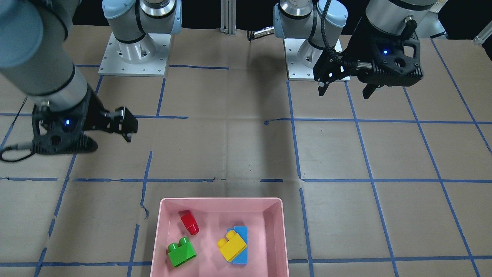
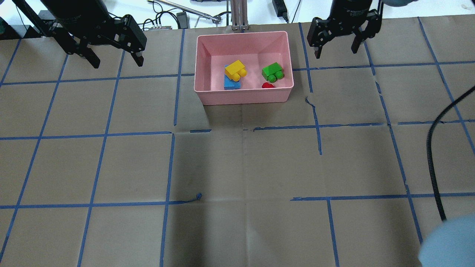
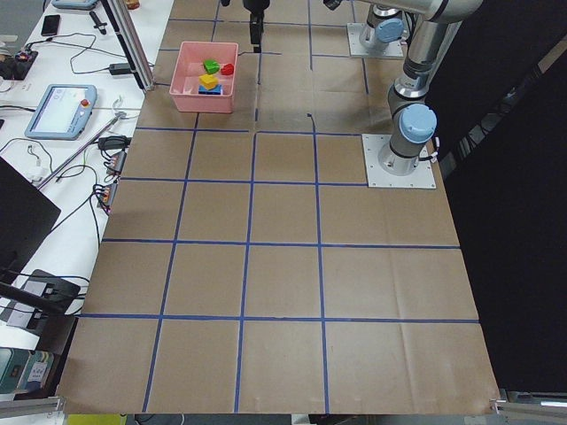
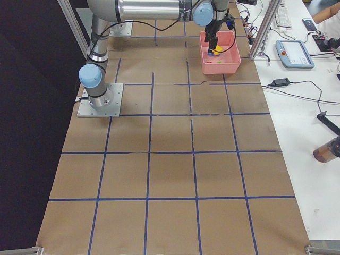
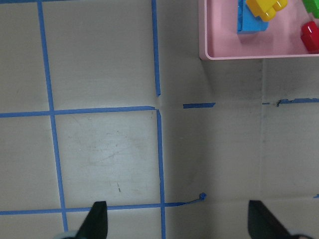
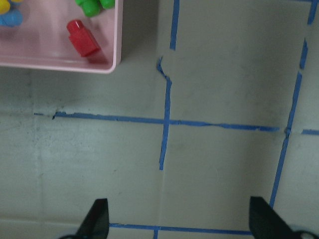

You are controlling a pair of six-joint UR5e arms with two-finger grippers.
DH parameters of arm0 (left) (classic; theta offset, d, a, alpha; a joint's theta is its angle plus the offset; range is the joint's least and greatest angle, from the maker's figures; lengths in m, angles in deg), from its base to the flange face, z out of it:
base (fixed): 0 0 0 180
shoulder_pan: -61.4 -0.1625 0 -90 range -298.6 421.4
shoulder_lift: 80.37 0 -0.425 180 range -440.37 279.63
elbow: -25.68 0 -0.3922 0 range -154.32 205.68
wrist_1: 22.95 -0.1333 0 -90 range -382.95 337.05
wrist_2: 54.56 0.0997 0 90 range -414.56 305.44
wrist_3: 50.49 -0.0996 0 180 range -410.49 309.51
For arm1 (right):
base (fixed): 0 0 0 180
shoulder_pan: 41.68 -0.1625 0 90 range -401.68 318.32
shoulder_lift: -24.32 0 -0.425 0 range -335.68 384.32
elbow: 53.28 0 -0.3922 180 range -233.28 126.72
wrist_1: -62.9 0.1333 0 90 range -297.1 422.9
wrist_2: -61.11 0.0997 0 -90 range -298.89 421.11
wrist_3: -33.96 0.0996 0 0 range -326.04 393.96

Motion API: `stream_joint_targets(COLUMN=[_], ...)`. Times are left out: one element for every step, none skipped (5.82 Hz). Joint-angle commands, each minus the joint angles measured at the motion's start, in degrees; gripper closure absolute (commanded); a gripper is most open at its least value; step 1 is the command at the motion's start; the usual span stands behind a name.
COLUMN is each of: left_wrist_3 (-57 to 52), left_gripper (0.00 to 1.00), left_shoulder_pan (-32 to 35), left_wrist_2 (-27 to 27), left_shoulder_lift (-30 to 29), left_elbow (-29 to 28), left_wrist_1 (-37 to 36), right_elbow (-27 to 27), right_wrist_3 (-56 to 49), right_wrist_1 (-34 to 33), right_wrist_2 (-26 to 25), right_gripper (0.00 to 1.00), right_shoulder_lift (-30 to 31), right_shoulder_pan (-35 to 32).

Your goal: Put all blocks into box

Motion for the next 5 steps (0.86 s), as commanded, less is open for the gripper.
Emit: stream_joint_targets(left_wrist_3=[-0.4,-0.4,-0.4,-0.4,-0.3], left_gripper=[0.01,0.01,0.01,0.01,0.01], left_shoulder_pan=[0.0,0.0,0.0,0.0,-0.1], left_wrist_2=[0.1,0.6,0.6,0.7,0.6], left_shoulder_lift=[0.4,0.6,0.6,0.8,0.9], left_elbow=[0.1,1.0,1.3,1.3,1.3], left_wrist_1=[-0.1,-0.7,-0.8,-0.9,-0.8], right_elbow=[-4.4,-4.5,-4.5,-4.5,-4.5], right_wrist_3=[2.4,2.6,2.6,2.6,2.6], right_wrist_1=[2.9,3.0,2.9,2.9,2.8], right_wrist_2=[0.6,0.6,0.6,0.4,0.5], right_gripper=[0.01,0.01,0.01,0.01,0.01], right_shoulder_lift=[6.1,6.2,6.2,6.2,6.2], right_shoulder_pan=[0.0,-0.1,-0.1,-0.1,-0.1])
